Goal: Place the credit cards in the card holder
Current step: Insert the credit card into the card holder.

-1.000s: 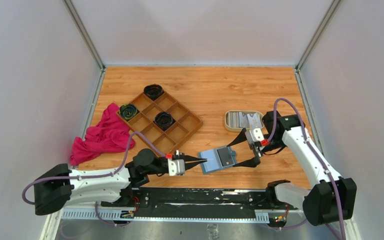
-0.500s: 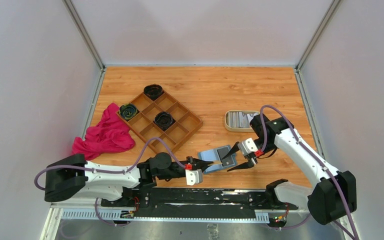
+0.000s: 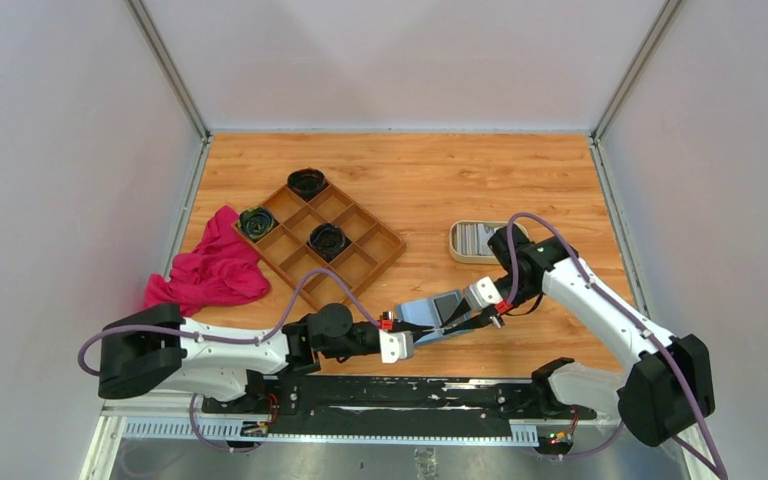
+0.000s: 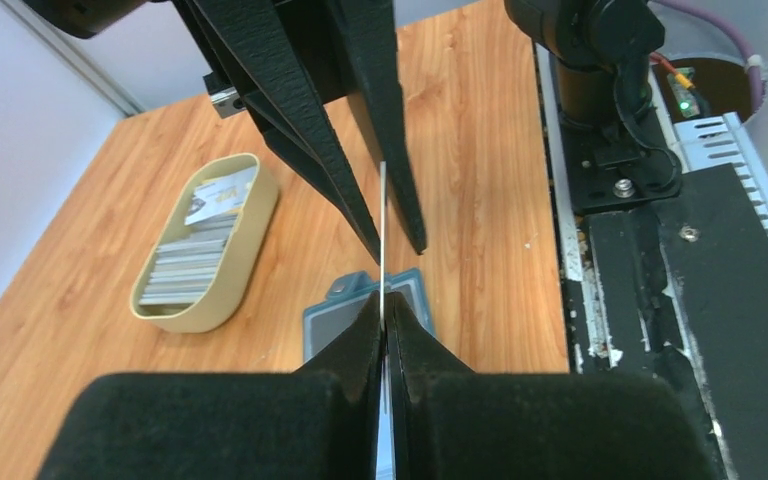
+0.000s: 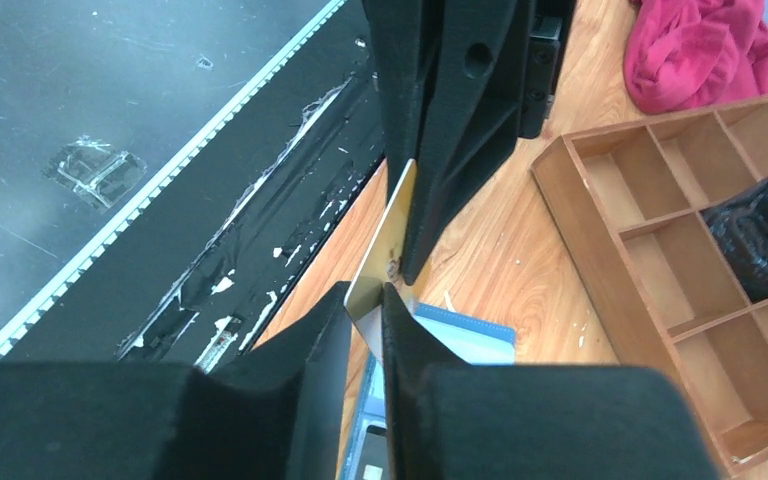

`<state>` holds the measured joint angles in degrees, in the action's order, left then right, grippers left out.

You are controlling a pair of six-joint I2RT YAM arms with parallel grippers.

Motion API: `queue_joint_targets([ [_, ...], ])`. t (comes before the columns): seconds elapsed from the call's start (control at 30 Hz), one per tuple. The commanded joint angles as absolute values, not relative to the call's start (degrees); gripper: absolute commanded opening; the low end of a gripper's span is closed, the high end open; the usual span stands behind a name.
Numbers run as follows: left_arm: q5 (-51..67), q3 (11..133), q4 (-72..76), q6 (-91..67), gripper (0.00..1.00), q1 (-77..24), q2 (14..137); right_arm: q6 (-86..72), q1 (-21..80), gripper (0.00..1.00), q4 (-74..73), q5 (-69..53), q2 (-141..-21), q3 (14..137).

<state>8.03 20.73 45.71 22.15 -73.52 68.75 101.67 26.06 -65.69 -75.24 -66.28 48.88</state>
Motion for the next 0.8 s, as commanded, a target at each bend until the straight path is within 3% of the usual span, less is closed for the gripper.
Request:
queue_joint_targets([
  [0.0, 7.3, 21.9, 48.7, 18.7, 0.0, -73.9, 69.4, 98.7, 27.4, 0.11, -64.5, -74.0, -67.1, 48.5],
  [0.07, 7.1, 21.1, 50.8, 17.2, 0.0, -73.9, 69.4, 98.0, 27.4, 0.0, -64.5, -73.3, -67.5, 49.0],
  [0.13, 6.0, 20.4, 53.0, 14.4, 0.03, -73.9, 69.5, 96.8, 27.4, 0.0, -64.6, -72.6, -67.5, 49.5],
  [0.27, -0.5, 19.4, 52.5, 3.5, 0.5, -73.9, 66.8, 89.0, 26.5, 0.0, -64.5, -69.9, -67.7, 51.5],
  [0.53, -16.3, 13.1, 38.1, -18.2, 0.92, -73.5, 47.3, 52.8, 22.3, 0.0, -48.2, -58.3, -68.4, 50.8],
  [0.6, -18.0, 11.4, 36.6, -23.2, 0.97, -72.3, 43.7, 47.1, 21.1, 0.0, -46.6, -57.6, -70.0, 50.8],
  [0.77, -17.2, 10.6, 35.4, -30.3, 0.97, -70.2, 43.0, 39.2, 17.3, 0.0, -46.6, -59.4, -76.9, 52.3],
])
